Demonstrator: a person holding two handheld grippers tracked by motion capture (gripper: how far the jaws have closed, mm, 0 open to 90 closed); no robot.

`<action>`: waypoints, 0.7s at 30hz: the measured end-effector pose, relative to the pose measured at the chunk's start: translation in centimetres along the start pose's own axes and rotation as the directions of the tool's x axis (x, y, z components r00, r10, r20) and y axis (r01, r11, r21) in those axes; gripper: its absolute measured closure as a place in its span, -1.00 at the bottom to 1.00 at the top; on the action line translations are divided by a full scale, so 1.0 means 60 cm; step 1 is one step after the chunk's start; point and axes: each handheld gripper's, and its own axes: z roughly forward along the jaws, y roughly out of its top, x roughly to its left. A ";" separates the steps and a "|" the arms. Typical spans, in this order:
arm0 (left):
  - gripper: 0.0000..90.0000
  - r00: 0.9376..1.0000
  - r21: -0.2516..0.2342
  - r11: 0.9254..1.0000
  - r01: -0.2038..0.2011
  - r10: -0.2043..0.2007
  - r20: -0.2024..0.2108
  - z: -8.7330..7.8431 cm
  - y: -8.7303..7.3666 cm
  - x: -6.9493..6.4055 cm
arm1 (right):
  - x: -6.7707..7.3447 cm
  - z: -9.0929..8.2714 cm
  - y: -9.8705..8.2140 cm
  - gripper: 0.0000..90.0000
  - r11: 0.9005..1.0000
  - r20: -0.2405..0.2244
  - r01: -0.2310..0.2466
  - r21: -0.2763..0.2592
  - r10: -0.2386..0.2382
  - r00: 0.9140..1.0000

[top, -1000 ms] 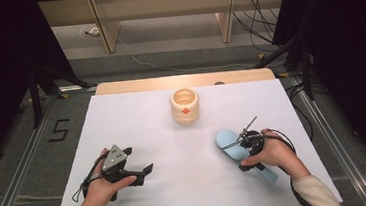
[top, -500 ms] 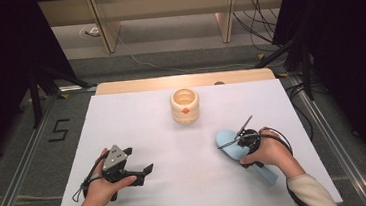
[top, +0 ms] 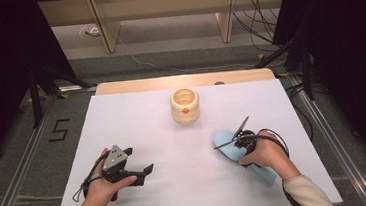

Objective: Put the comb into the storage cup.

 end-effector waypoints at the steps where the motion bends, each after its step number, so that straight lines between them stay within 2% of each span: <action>1: -0.92 1.000 0.000 1.000 0.000 0.000 0.000 0.000 0.000 0.000 | 0.000 0.000 0.000 0.47 1.000 0.000 0.000 0.000 0.000 1.000; 7: -0.92 1.000 -0.002 1.000 -0.001 0.001 0.000 0.000 0.000 0.000 | 0.002 -0.001 -0.001 0.54 1.000 -0.001 -0.007 -0.001 0.007 1.000; 21: -0.92 1.000 -0.002 1.000 -0.001 0.001 -0.001 0.000 0.000 0.000 | 0.000 -0.002 -0.007 0.56 1.000 -0.009 0.000 -0.031 0.000 1.000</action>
